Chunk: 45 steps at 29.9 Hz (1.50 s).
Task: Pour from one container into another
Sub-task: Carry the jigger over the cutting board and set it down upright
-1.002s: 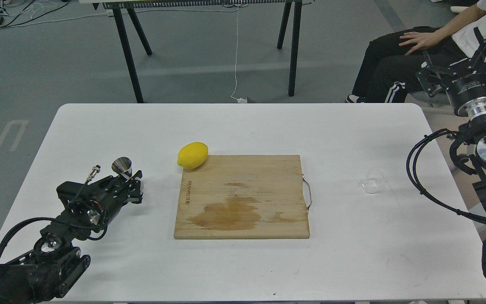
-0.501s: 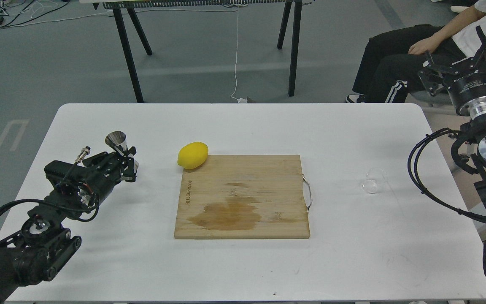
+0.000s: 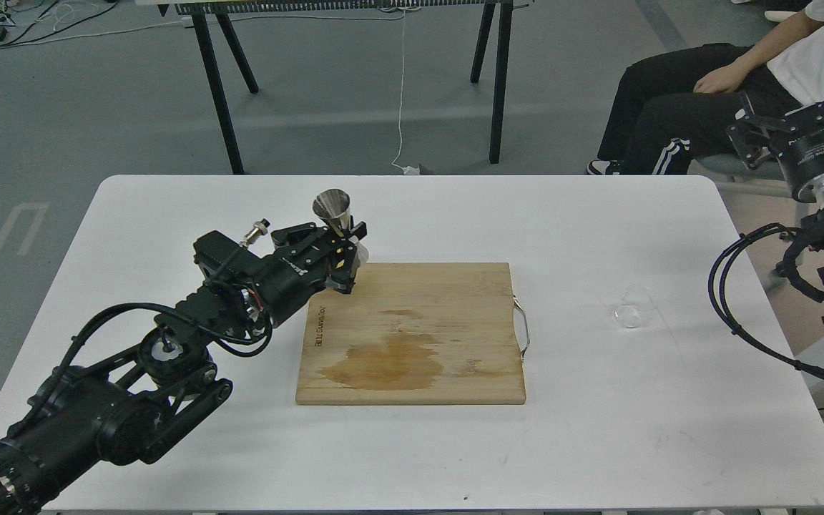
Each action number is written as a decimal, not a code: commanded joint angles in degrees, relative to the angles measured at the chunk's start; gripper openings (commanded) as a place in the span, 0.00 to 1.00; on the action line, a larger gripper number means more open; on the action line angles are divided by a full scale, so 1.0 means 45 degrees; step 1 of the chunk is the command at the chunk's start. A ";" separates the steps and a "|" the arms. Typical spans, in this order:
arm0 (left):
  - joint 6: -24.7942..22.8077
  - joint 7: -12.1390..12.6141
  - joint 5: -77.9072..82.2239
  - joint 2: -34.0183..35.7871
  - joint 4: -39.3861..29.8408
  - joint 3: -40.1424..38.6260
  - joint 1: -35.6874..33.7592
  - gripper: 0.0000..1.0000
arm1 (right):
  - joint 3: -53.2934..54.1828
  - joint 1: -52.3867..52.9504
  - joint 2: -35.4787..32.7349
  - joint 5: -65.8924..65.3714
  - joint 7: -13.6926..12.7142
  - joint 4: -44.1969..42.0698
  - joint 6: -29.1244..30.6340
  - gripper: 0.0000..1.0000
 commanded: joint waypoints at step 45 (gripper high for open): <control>-0.0035 0.0704 0.0002 -0.2664 0.2789 0.3164 -0.0944 0.66 | 0.0040 -0.0345 -0.0311 0.0000 -0.0001 -0.0039 -0.0001 1.00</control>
